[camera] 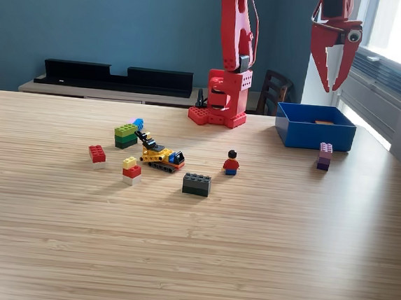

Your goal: Grasp a lego block and put it in the bin.

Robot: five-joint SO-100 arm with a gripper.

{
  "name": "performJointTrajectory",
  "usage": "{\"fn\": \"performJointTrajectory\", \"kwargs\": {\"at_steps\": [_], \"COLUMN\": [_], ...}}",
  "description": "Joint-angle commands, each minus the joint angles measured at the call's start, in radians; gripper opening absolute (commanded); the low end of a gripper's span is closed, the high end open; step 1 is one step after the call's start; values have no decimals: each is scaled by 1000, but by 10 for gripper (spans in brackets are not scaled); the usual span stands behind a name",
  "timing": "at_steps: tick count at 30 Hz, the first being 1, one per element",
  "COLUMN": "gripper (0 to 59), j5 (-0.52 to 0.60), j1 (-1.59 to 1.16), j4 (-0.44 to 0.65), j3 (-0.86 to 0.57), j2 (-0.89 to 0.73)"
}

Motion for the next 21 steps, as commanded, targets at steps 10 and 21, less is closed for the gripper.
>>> {"fn": "performJointTrajectory", "kwargs": {"at_steps": [10,21], "gripper": [0,0], "j5": [-20,-8], "j1": [637,684], "j4": [-23,-94], "j3": [130,213], "j2": [71,71]}}
